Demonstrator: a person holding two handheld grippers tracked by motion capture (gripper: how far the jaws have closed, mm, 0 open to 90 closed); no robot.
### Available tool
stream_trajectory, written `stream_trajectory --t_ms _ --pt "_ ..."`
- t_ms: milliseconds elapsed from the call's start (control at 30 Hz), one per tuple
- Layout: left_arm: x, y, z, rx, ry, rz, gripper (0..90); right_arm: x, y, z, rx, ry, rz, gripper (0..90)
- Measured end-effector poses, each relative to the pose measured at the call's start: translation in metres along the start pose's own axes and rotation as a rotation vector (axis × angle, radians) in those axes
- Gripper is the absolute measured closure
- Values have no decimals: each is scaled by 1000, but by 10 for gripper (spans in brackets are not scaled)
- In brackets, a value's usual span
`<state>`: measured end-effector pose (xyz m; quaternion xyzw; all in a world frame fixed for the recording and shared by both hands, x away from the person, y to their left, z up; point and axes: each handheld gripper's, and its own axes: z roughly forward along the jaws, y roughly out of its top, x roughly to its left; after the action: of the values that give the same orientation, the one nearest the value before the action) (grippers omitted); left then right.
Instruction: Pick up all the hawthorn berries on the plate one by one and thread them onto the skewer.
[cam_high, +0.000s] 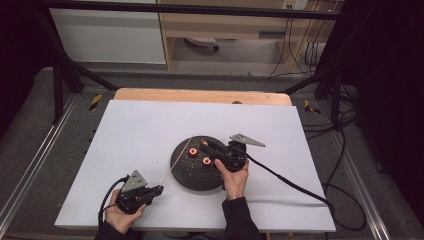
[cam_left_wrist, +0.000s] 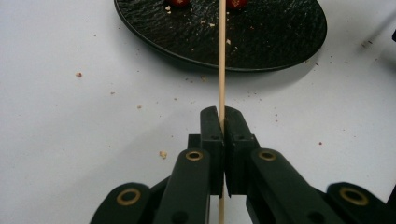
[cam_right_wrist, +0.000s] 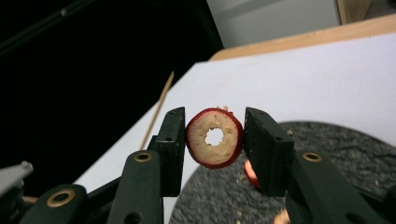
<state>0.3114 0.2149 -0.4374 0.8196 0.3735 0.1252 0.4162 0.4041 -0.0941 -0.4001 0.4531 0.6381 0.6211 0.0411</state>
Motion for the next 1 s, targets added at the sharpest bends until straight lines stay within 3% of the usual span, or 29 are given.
stream_trajectory --t_ms 267,367,1000 --pt "0 0 0 -4 0 -6 876 -2 9 0 -124 -32 14 601" --pt "0 0 1 -3 -1 -6 876 -2 12 1 -159 -23 31 602" --pt "-3 -1 4 9 -16 -6 876 3 1 17 -316 2 9 602"
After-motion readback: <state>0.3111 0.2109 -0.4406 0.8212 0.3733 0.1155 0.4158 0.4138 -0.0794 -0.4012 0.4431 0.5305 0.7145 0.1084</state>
